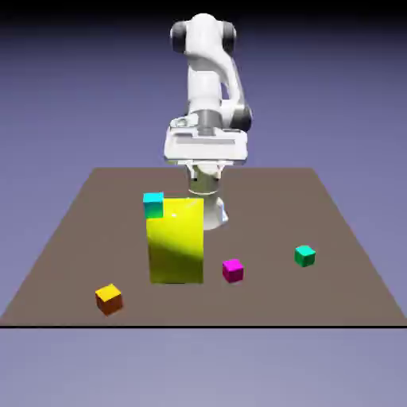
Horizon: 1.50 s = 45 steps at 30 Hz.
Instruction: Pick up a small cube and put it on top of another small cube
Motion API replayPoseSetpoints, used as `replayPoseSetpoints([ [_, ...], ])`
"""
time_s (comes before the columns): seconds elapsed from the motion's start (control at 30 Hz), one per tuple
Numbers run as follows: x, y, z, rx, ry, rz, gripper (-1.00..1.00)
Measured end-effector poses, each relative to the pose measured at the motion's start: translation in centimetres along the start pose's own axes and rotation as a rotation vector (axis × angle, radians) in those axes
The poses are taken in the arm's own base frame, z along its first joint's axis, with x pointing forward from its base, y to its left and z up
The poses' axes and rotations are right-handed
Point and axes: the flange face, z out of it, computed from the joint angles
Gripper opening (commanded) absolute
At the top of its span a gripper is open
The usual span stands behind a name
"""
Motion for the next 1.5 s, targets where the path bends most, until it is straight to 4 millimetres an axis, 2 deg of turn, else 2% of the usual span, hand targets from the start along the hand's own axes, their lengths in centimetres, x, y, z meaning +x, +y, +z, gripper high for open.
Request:
replayPoseSetpoints([
  [0.3,-4.8,0.7,5.3,-0.045,-0.197,-0.442,0.0],
  [0.6,-10.4,2.1,9.7,-0.03,-0.409,-0.889,0.0],
  [0.9,-16.2,4.1,13.0,0.045,-0.631,-1.333,0.0],
  [1.2,-21.9,6.9,15.2,0.188,-0.861,-1.76,0.0],
  [1.23,-22.0,6.8,15.2,0.19,-0.861,-1.764,0.0],
  [1.5,-25.5,10.1,20.3,0.187,-0.861,-1.757,0.0],
])
